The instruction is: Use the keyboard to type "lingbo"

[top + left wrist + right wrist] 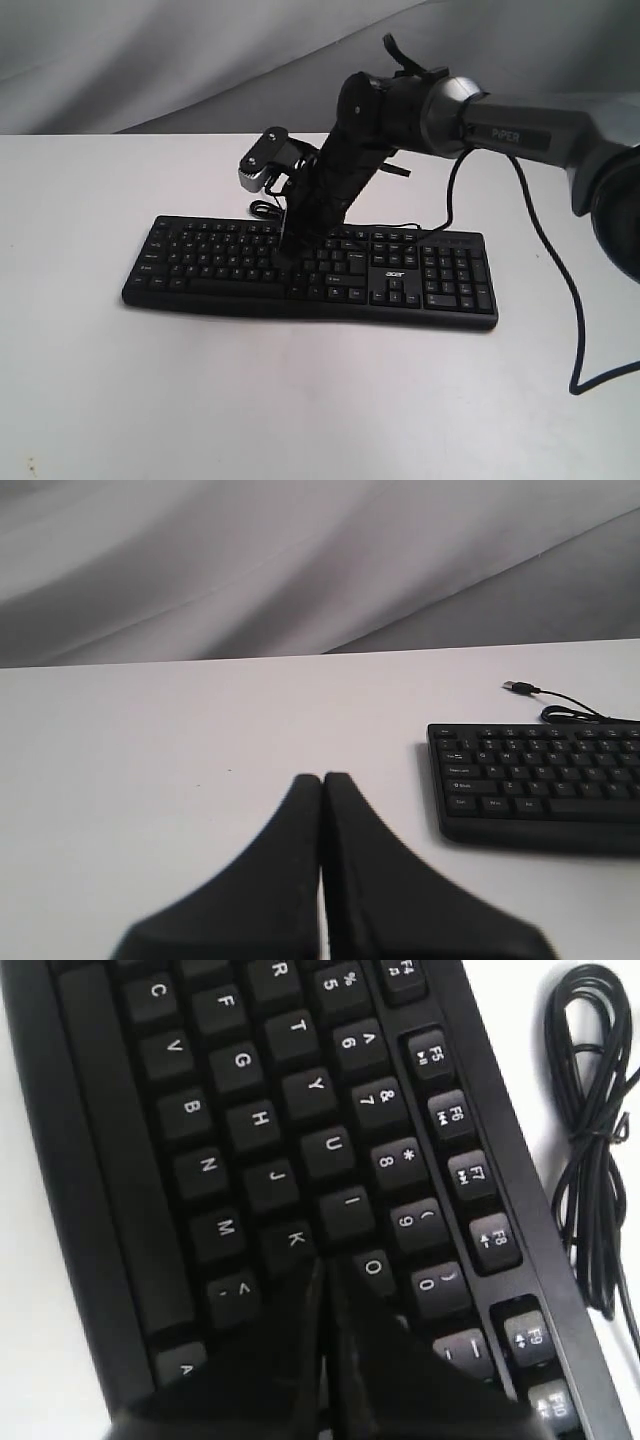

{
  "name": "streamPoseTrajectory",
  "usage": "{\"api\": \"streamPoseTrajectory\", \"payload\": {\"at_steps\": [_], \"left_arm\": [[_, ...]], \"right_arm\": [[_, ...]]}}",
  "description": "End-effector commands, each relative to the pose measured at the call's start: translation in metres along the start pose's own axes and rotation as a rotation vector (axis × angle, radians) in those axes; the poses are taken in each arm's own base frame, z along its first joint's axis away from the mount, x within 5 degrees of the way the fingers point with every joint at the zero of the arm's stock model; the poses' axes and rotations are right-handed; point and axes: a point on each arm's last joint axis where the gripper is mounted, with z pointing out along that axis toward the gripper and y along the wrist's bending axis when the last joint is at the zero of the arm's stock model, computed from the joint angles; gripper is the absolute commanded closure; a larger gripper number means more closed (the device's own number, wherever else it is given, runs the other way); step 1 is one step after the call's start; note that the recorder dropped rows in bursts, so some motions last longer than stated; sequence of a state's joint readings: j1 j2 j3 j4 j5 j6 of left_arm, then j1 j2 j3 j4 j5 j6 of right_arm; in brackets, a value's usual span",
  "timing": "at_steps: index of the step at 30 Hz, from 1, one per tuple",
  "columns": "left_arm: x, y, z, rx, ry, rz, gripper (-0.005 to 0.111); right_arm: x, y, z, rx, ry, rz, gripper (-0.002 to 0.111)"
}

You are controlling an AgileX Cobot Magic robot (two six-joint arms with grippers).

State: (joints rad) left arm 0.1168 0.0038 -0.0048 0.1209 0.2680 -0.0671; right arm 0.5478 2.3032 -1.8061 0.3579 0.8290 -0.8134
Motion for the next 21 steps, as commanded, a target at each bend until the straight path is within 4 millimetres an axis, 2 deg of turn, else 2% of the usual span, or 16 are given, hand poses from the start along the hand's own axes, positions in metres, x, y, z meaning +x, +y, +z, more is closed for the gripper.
{"api": "streamPoseTrajectory", "payload": {"at_steps": [1,5,11,21], "left_arm": [[0.001,0.000,0.000,0.000,-0.005,-0.006,0.106],[0.001,0.000,0.000,0.000,-0.005,-0.006,0.106],[0.001,0.000,0.000,0.000,-0.005,-0.006,0.106],[0.001,0.000,0.000,0.000,-0.005,-0.006,0.106]], "right_arm": [[0.000,-0.003,-0.001,0.007,-0.053,0.009,0.108],[-0.003,-0.005,-0.001,0.023,-0.088,0.008,0.108],[0.002,-0.005,0.010,0.016,-0.073,0.022,0.108],[0.004,-0.008,0.011,0.043,-0.058,-0.002,0.108]]}}
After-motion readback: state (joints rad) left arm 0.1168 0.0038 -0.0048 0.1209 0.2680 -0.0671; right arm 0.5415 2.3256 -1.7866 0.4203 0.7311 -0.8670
